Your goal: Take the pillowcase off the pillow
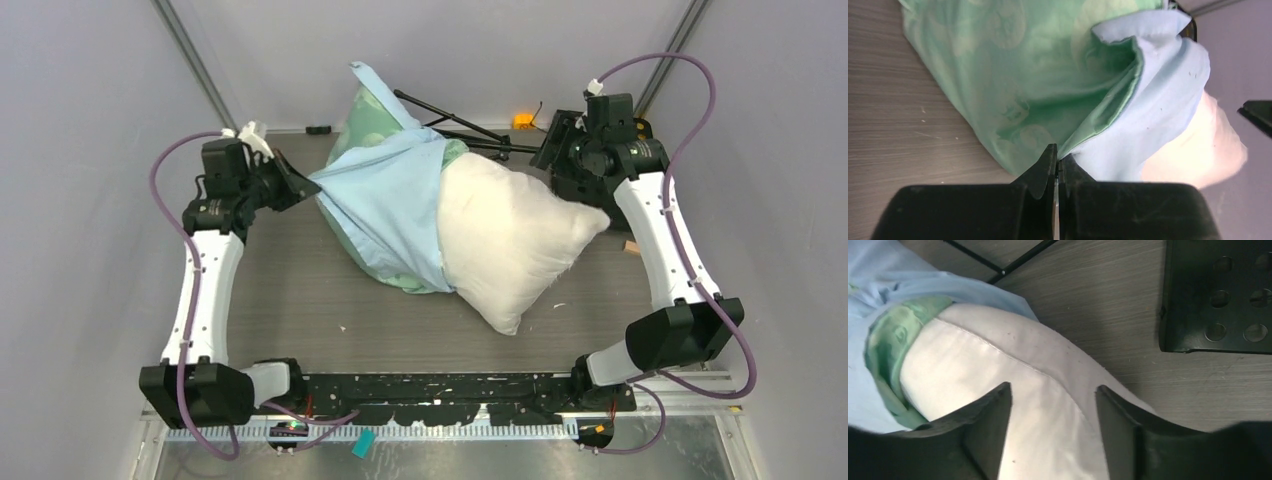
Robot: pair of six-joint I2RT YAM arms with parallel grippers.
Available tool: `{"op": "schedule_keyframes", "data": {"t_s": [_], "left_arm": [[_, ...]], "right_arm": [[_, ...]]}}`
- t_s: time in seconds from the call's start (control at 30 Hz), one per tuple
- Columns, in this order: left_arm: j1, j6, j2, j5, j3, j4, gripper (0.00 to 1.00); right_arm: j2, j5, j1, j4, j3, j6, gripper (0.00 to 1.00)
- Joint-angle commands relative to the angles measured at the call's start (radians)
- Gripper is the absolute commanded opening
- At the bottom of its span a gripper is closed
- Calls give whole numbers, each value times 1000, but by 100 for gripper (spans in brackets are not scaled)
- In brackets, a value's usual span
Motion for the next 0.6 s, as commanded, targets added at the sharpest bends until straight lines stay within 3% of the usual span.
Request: {"op": "schedule_keyframes", "data": {"t_s": [0.0,0.1,0.2,0.3,0.4,0.57], "left_arm": [[-102,4,46,52,-19,109,0],[-174,52,85,31,13,35,20],[-236,75,64,-44,12,8,42],[-314,93,13,-157,5,-12,58],[-422,95,-21,-246,-11,-19,67],[-630,54,-3,-315,-65,26,75]], "right_arm": [[-42,-15,-9,59,8,-51,74],[-72,46,49,44,0,-81,81],[-107,165,133,18,-8,-118,82],[-168,305,235,23,-63,-137,82],[-242,378,288,38,-143,-125,82],[-333,362,309,43,-314,-65,82]]}}
